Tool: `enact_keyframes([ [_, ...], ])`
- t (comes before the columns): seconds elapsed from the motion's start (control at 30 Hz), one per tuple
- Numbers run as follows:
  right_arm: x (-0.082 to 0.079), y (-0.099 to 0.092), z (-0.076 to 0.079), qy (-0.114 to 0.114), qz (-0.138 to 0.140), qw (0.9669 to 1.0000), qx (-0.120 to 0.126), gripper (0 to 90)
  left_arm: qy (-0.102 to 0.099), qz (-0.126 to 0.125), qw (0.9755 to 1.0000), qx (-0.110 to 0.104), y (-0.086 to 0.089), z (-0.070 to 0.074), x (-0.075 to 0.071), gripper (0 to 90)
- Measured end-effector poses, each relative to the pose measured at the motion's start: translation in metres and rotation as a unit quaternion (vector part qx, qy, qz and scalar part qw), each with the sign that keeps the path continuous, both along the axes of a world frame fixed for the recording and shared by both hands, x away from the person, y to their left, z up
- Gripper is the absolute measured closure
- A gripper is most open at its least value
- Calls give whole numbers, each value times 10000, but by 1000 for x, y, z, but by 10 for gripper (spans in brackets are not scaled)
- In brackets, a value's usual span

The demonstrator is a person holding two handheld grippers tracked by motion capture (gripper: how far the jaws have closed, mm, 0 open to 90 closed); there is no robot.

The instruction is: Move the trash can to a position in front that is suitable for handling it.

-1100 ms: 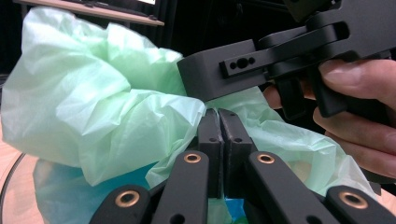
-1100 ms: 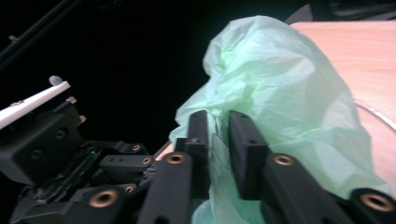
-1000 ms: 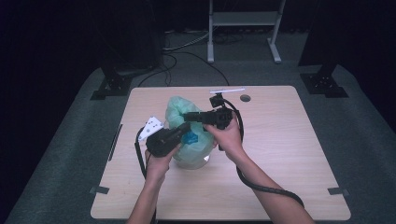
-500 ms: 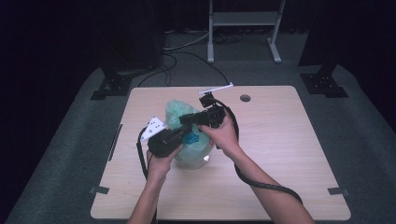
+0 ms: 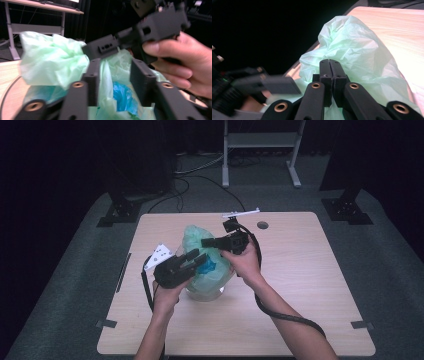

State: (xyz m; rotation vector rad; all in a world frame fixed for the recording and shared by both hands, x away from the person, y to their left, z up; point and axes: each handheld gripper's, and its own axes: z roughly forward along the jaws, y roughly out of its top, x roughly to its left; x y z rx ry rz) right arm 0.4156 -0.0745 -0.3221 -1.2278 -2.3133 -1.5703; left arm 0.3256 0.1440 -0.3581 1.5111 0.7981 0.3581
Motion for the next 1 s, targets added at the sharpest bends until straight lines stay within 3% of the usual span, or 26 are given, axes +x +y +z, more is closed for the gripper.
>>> enact_keyframes([
  [0.23, 0, -9, -7, 73, 8, 9999, 138, 900, 150, 231, 9993, -240, 13, 1, 4, 406],
  [0.33, 1, -13, -8, 118, 8, 9996, 256, 900, 349, 469, 9968, -541, 18, 1, 8, 293],
  [0.5, 1, -21, -5, 140, 8, 9990, 424, 900, 426, 663, 9951, -589, 21, 0, 10, 189],
  [0.63, 1, -27, -2, 122, 9, 9988, 479, 900, 409, 797, 9938, -661, 27, 1, 9, 165],
  [0.83, -3, -47, 6, 76, -108, 9976, 685, 900, 383, 1098, 9888, -938, 46, 6, 6, 114],
  [1.0, -6, -57, 15, -16, -154, 9969, 775, 900, 364, 1171, 9879, -947, 55, 6, 6, 104],
])
